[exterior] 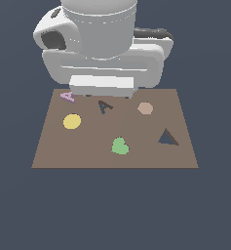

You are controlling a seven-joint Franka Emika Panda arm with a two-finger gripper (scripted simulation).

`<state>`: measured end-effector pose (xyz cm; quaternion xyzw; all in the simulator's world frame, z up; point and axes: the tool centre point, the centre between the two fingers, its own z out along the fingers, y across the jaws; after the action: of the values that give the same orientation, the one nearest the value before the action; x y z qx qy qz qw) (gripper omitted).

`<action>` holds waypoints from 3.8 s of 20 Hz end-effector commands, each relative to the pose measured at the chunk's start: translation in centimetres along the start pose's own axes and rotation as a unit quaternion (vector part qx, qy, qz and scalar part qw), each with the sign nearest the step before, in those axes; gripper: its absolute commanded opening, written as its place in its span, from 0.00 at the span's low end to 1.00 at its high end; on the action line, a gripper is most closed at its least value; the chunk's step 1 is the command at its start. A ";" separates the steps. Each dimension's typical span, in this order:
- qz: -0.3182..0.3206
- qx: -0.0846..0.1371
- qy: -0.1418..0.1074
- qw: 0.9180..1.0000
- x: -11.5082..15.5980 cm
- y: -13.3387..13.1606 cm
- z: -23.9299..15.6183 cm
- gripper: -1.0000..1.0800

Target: Insert a designated object into the corresponding slot on a board.

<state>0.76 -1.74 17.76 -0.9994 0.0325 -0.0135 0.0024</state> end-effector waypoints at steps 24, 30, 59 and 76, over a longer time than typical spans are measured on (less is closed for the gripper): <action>-0.162 0.002 -0.003 0.987 -4.2 1.6 2.6 0.96; -0.249 0.003 -0.004 0.968 -6.2 3.0 4.0 0.96; -0.622 0.007 -0.010 0.783 -10.8 13.5 10.8 0.96; -0.697 0.007 -0.012 0.717 -10.2 16.3 12.4 0.96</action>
<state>-10.15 -17.28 5.01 -0.7420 -0.6704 0.0000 0.0002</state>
